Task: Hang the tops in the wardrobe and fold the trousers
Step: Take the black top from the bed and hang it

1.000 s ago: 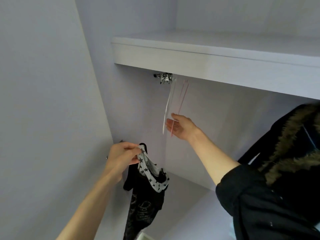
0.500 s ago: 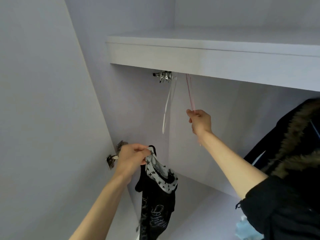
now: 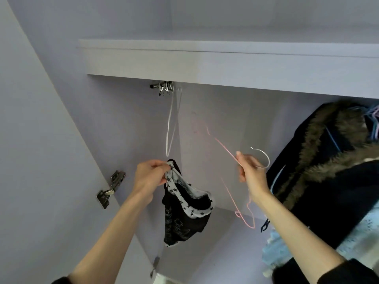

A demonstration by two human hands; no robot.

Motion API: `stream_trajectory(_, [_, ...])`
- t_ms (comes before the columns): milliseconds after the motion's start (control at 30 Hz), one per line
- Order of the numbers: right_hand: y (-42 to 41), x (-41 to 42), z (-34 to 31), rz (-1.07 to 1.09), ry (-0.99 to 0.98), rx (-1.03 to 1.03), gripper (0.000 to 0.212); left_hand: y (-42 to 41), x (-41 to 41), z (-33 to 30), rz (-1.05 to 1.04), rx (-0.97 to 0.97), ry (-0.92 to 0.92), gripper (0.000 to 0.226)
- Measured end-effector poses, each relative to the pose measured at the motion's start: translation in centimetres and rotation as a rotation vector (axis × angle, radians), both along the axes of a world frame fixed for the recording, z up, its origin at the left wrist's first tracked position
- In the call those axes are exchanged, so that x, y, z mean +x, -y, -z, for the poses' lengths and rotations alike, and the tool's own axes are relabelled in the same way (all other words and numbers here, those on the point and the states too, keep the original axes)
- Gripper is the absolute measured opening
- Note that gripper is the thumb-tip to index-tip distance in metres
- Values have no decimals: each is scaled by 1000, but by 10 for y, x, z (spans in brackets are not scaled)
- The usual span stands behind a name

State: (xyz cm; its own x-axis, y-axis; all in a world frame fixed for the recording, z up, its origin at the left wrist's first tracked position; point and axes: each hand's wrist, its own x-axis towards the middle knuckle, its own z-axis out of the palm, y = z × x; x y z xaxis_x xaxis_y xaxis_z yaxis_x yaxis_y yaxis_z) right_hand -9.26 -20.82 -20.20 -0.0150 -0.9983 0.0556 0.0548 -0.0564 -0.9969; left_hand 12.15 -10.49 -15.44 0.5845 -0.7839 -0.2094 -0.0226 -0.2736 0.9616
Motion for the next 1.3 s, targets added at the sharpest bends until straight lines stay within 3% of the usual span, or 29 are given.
stream_trajectory(200, [-4,-31,24,128,-228,201,42,15,-2,12,-16,108,23,18])
stream_trajectory(433, [-12,-65,21,89,-308,189,46,21,2,27,-27,203,198,17])
stream_trajectory(700, [-21,-40,10,21,-621,84,50,23,-29,17,117,233,681,15])
stream_trajectory(800, [-30,-21,0,-26,-711,9,50,23,-40,12,195,167,731,14])
stream_trajectory(1000, [-47,24,-16,-157,-591,-57,55,14,-74,-3,398,61,804,11])
stream_trajectory(1100, [-44,19,-24,-74,-471,-94,53,14,-60,-4,498,-39,1005,15])
stream_trajectory(1233, [-43,9,-29,-74,-372,-128,51,21,-47,8,548,-352,1399,21])
stream_trajectory(1300, [-45,7,-30,-113,-298,-94,47,27,-45,10,560,-447,1441,17])
